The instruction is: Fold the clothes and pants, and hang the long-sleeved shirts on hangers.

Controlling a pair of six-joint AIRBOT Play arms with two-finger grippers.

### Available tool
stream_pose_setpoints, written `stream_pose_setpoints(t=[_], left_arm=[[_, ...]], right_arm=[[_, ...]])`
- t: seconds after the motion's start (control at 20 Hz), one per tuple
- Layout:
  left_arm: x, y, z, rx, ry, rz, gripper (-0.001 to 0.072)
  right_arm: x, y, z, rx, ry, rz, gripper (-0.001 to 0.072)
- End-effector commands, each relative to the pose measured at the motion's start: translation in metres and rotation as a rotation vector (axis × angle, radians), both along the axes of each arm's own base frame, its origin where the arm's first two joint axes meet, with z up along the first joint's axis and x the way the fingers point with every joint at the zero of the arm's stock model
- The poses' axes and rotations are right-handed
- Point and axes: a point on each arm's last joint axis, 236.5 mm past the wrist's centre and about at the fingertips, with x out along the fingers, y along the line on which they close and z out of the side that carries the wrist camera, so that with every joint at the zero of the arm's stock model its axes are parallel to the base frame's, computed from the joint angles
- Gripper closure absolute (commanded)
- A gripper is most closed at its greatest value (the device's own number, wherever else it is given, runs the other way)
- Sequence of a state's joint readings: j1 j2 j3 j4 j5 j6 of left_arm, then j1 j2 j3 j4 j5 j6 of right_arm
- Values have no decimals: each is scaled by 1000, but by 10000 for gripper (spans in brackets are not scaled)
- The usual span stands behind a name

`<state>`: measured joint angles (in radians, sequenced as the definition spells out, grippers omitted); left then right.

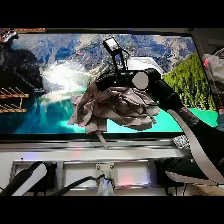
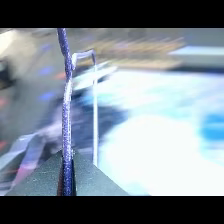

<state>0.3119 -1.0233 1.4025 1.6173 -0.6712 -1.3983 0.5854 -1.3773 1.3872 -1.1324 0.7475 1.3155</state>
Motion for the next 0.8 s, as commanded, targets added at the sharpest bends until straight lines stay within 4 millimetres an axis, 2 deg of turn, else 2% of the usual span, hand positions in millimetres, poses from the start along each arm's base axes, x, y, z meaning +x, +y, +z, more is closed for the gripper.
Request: stream_pose_setpoints(t=[0.0, 0.1, 0.3, 0.4, 0.5, 0.6, 0.75], left_arm=[[-48, -114, -16, -127, 132, -206, 688], [-83, -161, -35, -127, 194, -331, 690], [-163, -235, -71, -58, 258, -668, 690], [-191, -250, -88, -43, 277, -767, 690], [-203, -253, -89, -62, 246, -785, 690], [-207, -263, -93, -47, 240, -845, 690], [-196, -274, -110, 24, 276, -911, 691]], right_arm=[[16, -7, 6, -32, -86, -24, 680], [15, -8, 6, -35, -90, -24, 681], [10, -9, 4, -46, -73, -13, 681], [10, -9, 4, -46, -72, -12, 681], [8, -9, 3, -47, -61, -8, 681], [3, -9, 0, -56, -41, 1, 681], [-7, -11, -9, -79, 6, 24, 681]])
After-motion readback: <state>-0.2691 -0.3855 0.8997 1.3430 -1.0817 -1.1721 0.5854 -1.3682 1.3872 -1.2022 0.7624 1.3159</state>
